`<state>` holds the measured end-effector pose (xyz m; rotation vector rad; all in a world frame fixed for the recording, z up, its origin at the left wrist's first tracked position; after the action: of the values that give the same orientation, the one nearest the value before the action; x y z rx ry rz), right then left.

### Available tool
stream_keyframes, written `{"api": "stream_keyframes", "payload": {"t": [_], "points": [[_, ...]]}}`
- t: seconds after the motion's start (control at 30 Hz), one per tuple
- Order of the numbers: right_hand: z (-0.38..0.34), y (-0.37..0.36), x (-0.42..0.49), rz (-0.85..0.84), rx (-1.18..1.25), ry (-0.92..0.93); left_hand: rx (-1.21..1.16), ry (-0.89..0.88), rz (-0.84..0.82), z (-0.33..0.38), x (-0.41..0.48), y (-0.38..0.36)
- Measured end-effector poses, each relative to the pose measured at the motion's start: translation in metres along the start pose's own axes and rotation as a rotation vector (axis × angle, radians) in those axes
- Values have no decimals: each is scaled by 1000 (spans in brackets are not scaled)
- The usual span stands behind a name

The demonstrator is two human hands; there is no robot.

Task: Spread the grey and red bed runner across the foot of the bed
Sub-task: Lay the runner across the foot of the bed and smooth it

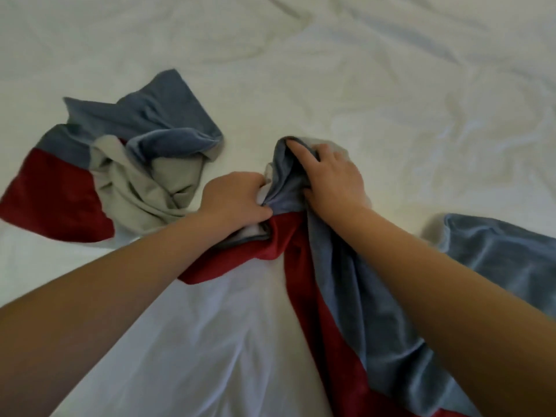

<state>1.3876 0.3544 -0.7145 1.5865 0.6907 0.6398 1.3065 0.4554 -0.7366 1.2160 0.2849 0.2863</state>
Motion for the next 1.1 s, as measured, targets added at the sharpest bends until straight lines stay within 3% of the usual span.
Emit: {"api": "stream_keyframes", "payload": {"t": [0.1,0.27,0.43,0.5,0.57,0.73,0.77,0.9,1.0,1.1], "points": [[-29,-15,14,-84,28,41,17,-9,-69,-32,15,18],[-91,-13,49,56,-4,62,226,84,-198,-130,34,66],[-129,-28,66,-7,106,116,408,198,-492,-175,26,71],[-124,-29,65,-32,159,118,497,160,-497,-162,27,70],[-111,-20,57,-18,226,143,564,65,-400,-134,38,71],[-25,4,14,-2,249,80,279,-328,126,-12,59,85],[-1,2,4,-34,225,32,248,-436,117,14,58,77],[99,-8,-39,-132,179,-203,374,-676,-220,71,52,6],[132,-2,-52,-103,181,-171,404,-567,-241,61,79,-12],[155,-1,-50,-50,78,-126,331,-460,-143,47,118,-1]]}}
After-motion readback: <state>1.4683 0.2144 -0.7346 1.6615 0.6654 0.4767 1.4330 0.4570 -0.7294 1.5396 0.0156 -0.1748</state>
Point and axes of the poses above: each hand's wrist, its own x-axis towards the middle knuckle, its own y-axis out of the back of the hand, z = x × y, the point moved 10 cm from there along x, towards the middle knuckle, and after that the axes turned 11 degrees about z, right-handed, at the moved point
